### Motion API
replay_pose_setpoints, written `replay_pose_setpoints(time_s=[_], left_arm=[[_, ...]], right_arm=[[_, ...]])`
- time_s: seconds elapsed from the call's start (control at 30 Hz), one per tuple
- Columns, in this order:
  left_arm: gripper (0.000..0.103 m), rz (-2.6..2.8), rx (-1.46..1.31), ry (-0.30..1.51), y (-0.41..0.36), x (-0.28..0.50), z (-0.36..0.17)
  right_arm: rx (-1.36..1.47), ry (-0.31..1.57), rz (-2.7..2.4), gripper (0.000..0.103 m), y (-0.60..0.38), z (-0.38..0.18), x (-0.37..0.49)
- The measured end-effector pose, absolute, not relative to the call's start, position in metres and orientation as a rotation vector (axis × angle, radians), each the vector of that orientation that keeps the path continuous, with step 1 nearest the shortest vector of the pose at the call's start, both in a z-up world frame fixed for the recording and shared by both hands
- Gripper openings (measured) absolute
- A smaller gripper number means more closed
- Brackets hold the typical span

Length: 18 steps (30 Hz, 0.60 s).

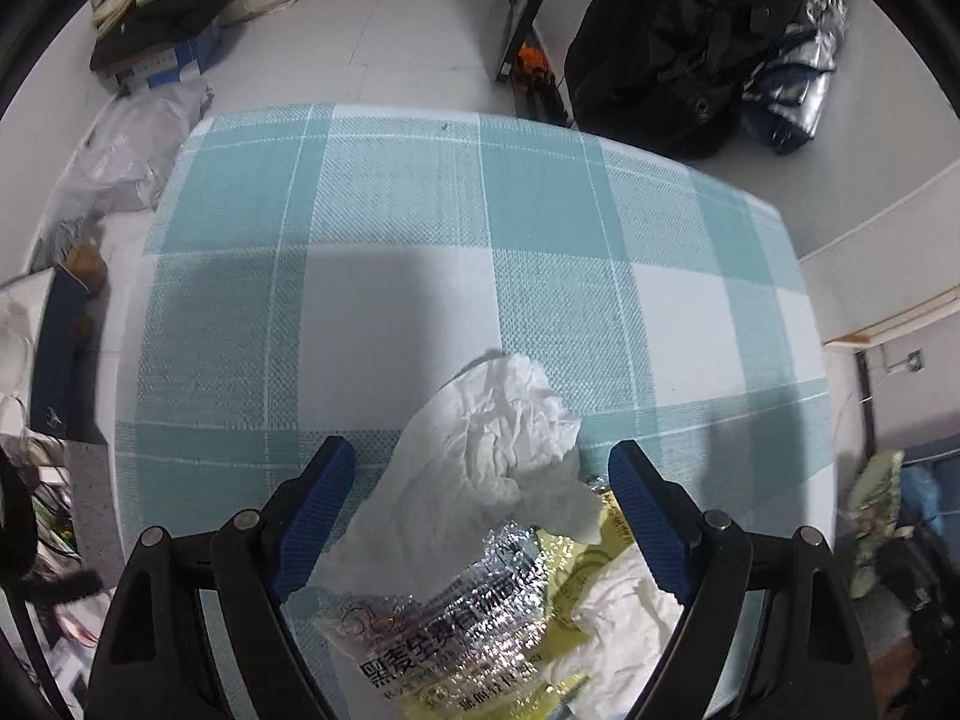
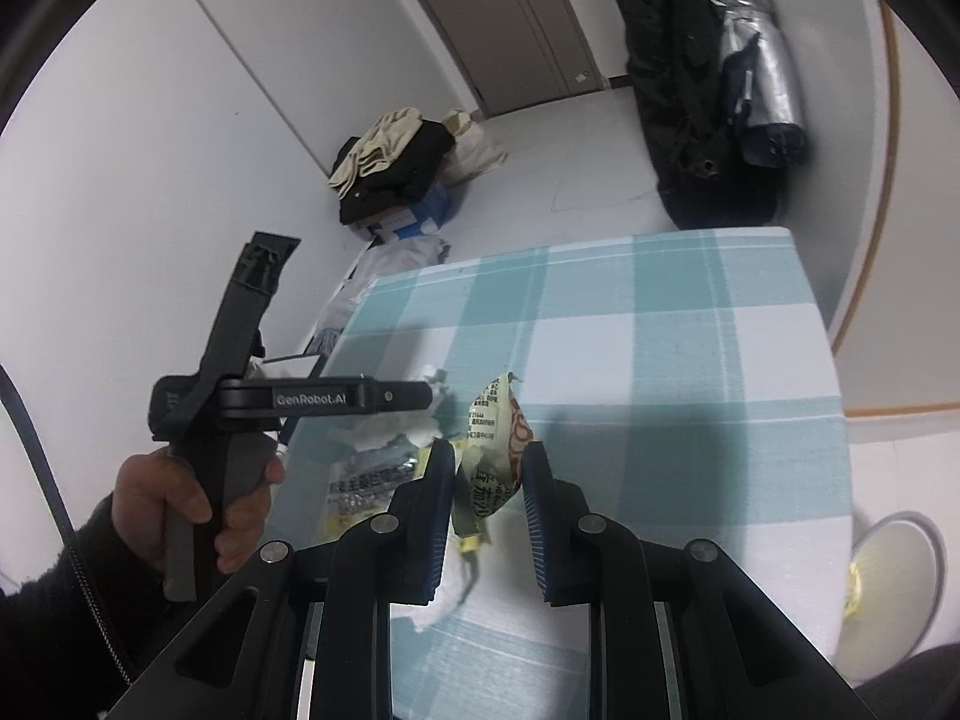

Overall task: Collect trash
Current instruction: 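Grasp the small printed snack wrapper with the right gripper while the left grasps white tissue, then carry the snack wrapper and the tissue in both grippers over the white bin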

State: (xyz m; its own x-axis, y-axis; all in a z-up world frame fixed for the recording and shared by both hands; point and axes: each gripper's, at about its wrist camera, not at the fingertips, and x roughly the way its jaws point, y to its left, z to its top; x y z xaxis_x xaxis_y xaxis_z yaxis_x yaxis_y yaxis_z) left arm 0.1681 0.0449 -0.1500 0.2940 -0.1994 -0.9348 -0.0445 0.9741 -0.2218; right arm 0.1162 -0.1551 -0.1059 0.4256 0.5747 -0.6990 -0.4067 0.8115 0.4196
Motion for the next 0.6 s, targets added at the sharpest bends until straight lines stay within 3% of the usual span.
replay_pose_setpoints(time_s=[0.07, 0.17, 0.33, 0.37, 0.6], left_arm=[[0.081, -0.11, -0.183, 1.274, 0.04, 0.167, -0.151], [0.066, -0.094, -0.116, 1.256, 0.035, 0.162, -0.149], [0.015, -0.092, 0.074, 1.235, 0.02, 0.154, -0.149], [0.01, -0.119, 0.065, 1.238, 0.019, 0.152, -0.149], [0.008, -0.112, 0.032, 1.178, 0.027, 0.145, -0.137]], right_arm=[[0.201, 0.949, 0.613, 0.022, -0.161, -0.107, 0.116], [0.211, 0.948, 0.605, 0.022, -0.17, -0.108, 0.116], [0.22, 0.942, 0.593, 0.022, -0.182, -0.107, 0.112], [0.221, 0.938, 0.592, 0.022, -0.184, -0.106, 0.11], [0.231, 0.897, 0.586, 0.022, -0.201, -0.093, 0.1]])
